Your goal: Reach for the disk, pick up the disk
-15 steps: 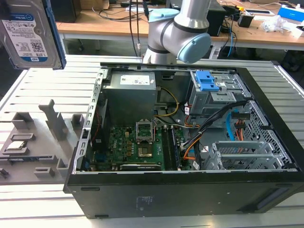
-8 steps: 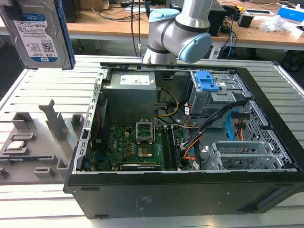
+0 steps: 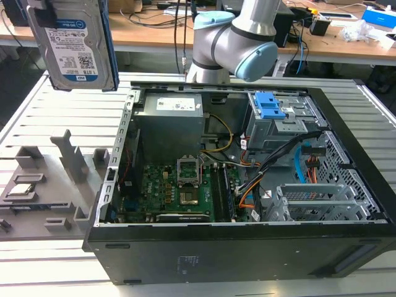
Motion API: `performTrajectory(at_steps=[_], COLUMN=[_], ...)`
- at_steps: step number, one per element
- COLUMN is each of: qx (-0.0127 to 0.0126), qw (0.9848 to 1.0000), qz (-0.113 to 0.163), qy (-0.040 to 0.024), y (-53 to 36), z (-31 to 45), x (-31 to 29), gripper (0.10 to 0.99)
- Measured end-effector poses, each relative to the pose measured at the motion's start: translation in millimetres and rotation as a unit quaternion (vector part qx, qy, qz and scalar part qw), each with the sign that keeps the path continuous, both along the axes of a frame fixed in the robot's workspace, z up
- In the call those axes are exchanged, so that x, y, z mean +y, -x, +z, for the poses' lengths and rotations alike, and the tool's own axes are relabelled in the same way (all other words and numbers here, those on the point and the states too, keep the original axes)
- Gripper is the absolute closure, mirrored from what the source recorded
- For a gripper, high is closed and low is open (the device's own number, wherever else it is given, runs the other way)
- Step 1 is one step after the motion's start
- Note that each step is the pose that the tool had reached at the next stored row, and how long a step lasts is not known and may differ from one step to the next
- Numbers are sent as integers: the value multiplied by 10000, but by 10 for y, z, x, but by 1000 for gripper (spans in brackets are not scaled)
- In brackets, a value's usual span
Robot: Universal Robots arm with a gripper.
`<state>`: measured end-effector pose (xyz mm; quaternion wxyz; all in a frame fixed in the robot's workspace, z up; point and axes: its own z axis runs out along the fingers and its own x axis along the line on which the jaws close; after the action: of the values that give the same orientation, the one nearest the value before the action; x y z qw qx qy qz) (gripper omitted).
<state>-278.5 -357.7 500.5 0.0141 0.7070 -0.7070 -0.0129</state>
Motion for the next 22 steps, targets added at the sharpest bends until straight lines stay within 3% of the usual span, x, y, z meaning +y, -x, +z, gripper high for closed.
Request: performTrajectory(at_steps=[7, 11, 22], qx=[0, 1, 3], qw=[10000, 10000, 10000], qz=[-1, 0, -1], qy=[0, 0, 0], y=[-215, -426, -806], z=[0, 0, 0], x=[0, 1, 2], gripper=[718, 718, 718])
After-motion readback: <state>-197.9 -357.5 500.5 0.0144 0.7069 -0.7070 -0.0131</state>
